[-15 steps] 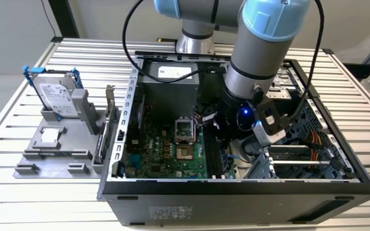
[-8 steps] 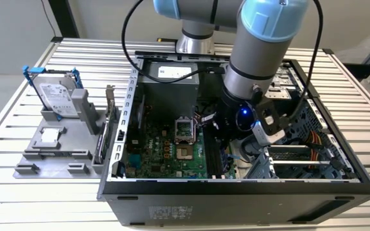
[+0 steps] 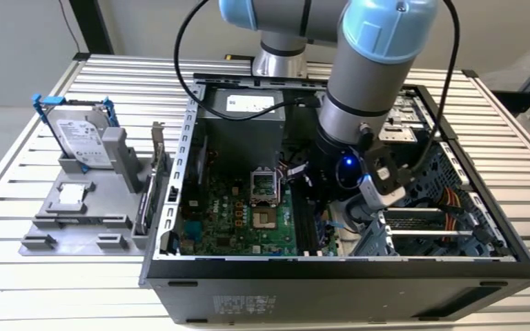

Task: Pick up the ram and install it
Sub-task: 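Insert the ram into the slot, then press down the ram until it locks into place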

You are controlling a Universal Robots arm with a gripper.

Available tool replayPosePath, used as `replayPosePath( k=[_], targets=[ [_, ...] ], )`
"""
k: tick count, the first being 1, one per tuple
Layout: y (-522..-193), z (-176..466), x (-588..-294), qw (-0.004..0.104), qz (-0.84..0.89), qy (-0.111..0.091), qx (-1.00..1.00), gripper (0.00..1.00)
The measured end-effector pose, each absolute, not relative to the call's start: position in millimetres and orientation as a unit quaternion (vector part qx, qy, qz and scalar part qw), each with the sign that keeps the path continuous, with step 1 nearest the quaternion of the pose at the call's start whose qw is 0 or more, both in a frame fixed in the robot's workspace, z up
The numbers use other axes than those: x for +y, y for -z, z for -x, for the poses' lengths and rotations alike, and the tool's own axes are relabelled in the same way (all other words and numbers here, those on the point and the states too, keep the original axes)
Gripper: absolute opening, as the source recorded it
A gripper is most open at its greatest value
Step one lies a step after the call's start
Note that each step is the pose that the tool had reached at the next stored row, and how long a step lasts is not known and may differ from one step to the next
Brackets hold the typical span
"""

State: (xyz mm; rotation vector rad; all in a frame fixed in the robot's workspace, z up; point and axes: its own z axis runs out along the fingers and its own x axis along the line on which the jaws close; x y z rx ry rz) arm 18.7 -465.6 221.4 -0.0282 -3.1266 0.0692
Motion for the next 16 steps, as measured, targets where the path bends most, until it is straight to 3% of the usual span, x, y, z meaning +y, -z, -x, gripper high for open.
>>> replayPosePath(
  k=[16],
  targets=[
    [-220.8, -17.7, -465.1, 0.007, 0.009, -0.022, -1.000, 0.00]
  ],
)
